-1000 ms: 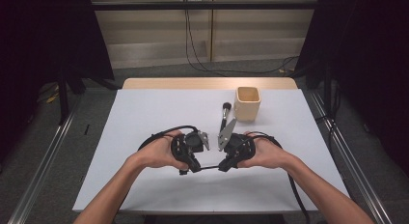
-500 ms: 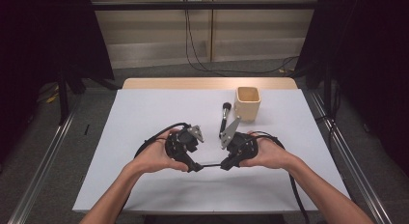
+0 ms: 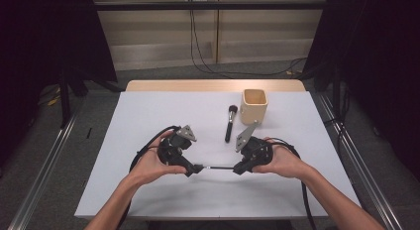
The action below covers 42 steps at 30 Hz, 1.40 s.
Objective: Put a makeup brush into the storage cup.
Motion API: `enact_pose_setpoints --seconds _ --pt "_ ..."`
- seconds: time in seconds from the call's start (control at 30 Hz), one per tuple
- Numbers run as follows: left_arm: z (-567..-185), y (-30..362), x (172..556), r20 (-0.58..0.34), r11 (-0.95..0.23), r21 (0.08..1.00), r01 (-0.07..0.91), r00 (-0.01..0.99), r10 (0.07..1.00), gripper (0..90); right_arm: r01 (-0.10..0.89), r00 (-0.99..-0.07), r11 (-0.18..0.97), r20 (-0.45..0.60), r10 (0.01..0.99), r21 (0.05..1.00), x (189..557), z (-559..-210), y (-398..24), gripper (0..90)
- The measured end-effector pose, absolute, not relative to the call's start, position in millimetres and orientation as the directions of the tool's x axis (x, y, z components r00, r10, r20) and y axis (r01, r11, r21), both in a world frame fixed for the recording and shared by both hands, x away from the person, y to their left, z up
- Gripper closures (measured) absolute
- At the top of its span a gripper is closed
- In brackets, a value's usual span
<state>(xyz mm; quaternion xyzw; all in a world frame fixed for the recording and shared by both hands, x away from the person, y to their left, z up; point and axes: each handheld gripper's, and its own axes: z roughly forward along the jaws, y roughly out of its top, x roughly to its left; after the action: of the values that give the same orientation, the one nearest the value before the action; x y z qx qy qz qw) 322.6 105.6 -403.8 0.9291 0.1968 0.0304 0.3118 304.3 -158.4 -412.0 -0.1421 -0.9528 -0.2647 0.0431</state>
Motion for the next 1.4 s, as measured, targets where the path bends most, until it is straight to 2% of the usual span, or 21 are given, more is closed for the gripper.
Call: enact_pose_setpoints --seconds 0.13,0.27,0.47,0.8,1.17,1.4 --pt "-404.3 114.5 319.2 -0.062 -0.694 0.629 0.351 0.912 0.405 3.9 0.326 -0.945 0.798 0.155 0.287 0.506 302.0 -411.0 -167.1 85.6" --pt "-403.8 124.9 316.6 -0.081 -0.674 0.656 0.34 0.919 0.385 3.7 0.353 -0.934 0.778 0.149 0.324 0.519 300.3 -412.6 -175.2 85.6" --pt "-404.6 132.5 302.1 -0.096 -0.607 0.683 0.406 0.874 0.477 4.6 0.389 -0.918 0.744 0.164 0.36 0.543 294.8 -416.7 -182.5 85.5" --pt "-408.5 148.8 287.3 -0.085 -0.522 0.751 0.404 0.843 0.53 4.3 0.443 -0.885 0.654 0.183 0.427 0.613 287.0 -426.3 -187.7 85.6" --pt "-414.8 152.9 283.2 -0.1 -0.489 0.77 0.41 0.834 0.542 4.3 0.393 -0.881 0.527 0.145 0.45 0.754 283.0 -427.6 -189.3 85.6" --pt "-415.5 149.9 282.6 -0.095 -0.493 0.777 0.392 0.847 0.524 4.4 0.378 -0.879 0.507 0.129 0.46 0.775 283.9 -432.7 -185.5 85.6"
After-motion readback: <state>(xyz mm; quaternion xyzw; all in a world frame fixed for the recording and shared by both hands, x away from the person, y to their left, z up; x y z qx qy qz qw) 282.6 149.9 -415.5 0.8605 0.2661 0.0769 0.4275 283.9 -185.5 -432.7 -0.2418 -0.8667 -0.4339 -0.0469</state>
